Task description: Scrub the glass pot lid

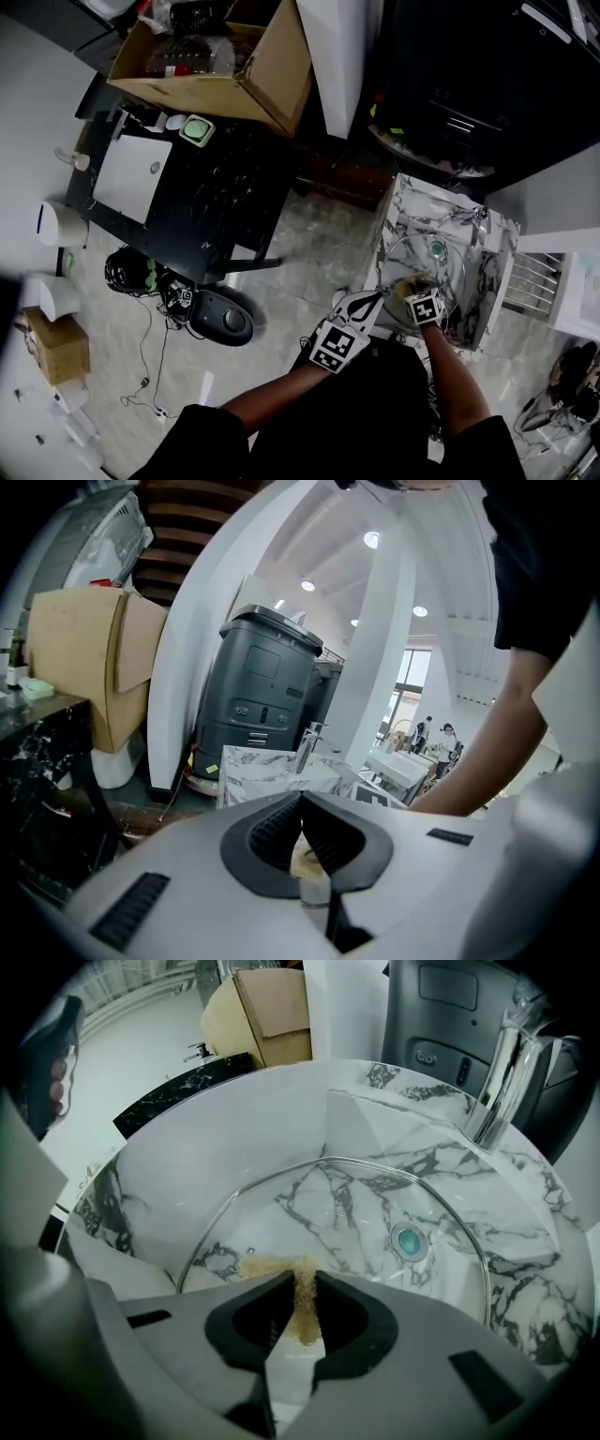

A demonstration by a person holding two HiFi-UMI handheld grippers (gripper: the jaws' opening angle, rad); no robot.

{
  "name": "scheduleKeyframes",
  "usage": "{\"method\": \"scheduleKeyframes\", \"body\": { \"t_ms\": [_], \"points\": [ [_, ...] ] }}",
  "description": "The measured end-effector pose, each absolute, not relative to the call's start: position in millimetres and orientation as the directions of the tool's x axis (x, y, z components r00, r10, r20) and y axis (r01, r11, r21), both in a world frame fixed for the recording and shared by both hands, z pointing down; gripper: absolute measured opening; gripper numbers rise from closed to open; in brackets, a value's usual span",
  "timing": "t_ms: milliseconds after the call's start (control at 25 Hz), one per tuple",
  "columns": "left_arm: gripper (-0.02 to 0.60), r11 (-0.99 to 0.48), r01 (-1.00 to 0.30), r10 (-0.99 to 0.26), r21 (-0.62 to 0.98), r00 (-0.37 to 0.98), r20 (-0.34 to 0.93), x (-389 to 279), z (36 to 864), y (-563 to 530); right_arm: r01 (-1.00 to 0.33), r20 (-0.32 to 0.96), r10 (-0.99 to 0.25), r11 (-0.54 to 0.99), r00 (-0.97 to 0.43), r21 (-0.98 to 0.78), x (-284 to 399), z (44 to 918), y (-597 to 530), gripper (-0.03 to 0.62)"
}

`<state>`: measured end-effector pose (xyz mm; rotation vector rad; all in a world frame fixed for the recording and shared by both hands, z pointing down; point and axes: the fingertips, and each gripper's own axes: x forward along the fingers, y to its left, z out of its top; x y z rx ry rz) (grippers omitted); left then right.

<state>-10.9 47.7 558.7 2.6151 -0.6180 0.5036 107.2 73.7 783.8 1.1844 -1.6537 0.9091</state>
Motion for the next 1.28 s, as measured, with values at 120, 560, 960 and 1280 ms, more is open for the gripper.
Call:
{"method": "scheduleKeyframes", "body": {
  "t_ms": [120, 560, 960, 1280],
  "points": [
    [0.017, -0.82, -0.489, -0.348, 0.297, 0.839, 0.418, -19, 559, 41, -0.96, 0.937, -0.317, 0.275, -0.15, -0.061, 104, 785, 71, 0.064],
    [0.015, -0.826, -0.488, -0.36, 0.282, 0.842, 0.403, -35, 556, 49, -0.971, 0.888, -0.442, 0.24, -0.127, -0.019, 102, 746, 65, 0.065],
    [0.015, -0.817, -0.51, -0.44, 0.269, 0.853, 0.281, -38, 484, 100, -0.989, 0.561, -0.822, 0.024, -0.103, -0.146, 103, 580, 127, 0.064],
    [0.015, -0.819, -0.538, -0.508, 0.198, 0.841, 0.184, -36, 410, 212, -0.977, 0.352, -0.934, -0.019, -0.059, -0.213, 67, 450, 262, 0.064]
  ]
}}
